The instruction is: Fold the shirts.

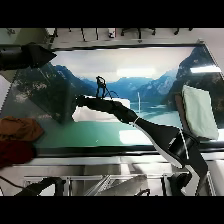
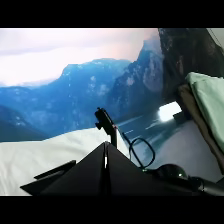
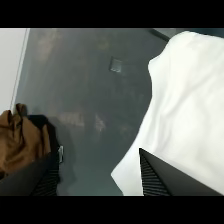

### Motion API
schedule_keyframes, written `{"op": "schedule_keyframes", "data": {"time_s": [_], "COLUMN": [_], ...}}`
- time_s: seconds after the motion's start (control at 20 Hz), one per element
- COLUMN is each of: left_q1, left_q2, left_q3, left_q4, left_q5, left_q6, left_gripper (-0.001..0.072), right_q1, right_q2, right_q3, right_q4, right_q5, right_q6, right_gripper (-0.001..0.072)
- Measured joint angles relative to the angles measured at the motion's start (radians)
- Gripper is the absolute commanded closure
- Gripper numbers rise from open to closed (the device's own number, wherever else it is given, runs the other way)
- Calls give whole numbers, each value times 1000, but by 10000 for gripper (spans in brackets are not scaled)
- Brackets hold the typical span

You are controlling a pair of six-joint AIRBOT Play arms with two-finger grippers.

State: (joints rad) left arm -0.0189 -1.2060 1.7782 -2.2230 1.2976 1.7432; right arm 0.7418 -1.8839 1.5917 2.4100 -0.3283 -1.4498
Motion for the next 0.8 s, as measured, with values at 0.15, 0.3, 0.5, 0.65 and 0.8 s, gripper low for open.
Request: {"op": "schedule_keyframes", "data": {"time_s": [0.15,0.3,0.5,0.65,0.8], "left_q1": [4,5,5,5,5], "left_q2": [58,101,146,166,175], "left_q3": [-95,-164,-222,-238,-244], "left_q4": [0,-2,-3,-4,-4], "left_q5": [-45,-72,-84,-86,-77], "left_q6": [32,46,45,21,3], "left_gripper": [691,691,691,691,691], "right_q1": [-123,-292,-480,-562,-599], "right_q2": [77,167,204,177,108], "right_q3": [0,2,-32,-90,-115], "right_q4": [-103,-237,-409,-387,-265], "right_q5": [-203,-462,-760,-838,-861], "right_q6": [11,19,41,-18,-113], "right_gripper": [162,12,12,12,13]}}
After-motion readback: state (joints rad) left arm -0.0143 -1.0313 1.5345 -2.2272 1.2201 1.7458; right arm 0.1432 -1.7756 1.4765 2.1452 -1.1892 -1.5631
